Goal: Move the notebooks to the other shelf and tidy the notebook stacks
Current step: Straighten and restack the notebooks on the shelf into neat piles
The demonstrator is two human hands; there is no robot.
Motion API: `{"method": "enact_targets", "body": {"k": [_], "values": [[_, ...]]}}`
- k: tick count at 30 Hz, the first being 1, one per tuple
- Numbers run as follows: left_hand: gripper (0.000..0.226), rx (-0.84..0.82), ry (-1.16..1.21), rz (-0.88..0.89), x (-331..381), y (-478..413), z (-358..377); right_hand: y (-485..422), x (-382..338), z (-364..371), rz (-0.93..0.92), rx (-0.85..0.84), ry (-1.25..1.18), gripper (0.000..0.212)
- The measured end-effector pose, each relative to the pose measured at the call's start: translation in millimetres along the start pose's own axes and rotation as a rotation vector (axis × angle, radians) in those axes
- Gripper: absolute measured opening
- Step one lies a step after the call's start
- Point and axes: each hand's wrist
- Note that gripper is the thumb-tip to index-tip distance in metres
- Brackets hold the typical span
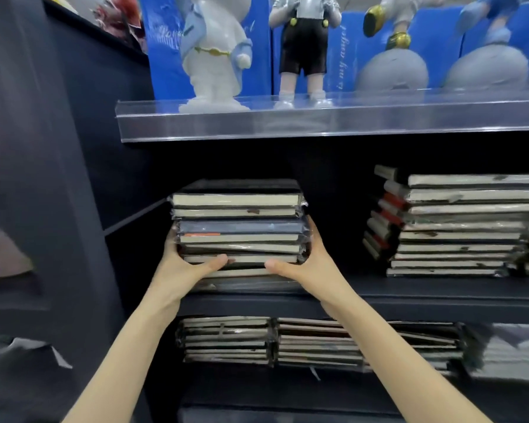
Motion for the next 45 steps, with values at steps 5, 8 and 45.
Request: {"method": "enact_targets", "body": {"k": [5,8,45], "values": [[0.088,-0.076,0.080,-0.018,-2,-2,-3,0,4,-1,0.011,-0.006,0.014,0.086],[0.081,-0.073,0.060,-0.001,-4,0,0,5,5,-3,0.003,-0.023,0.024,0.082],[0.067,-0.068,-0.045,0.390,25,-17,68,-10,4,-63,-0.137,0.304,0.102,0.090]]}}
Point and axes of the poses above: each hand's wrist, its own y-axis away from the middle knuckle, its own z-axis out of the palm, x = y × z, and after that the axes turned 5 degrees about z, right-handed
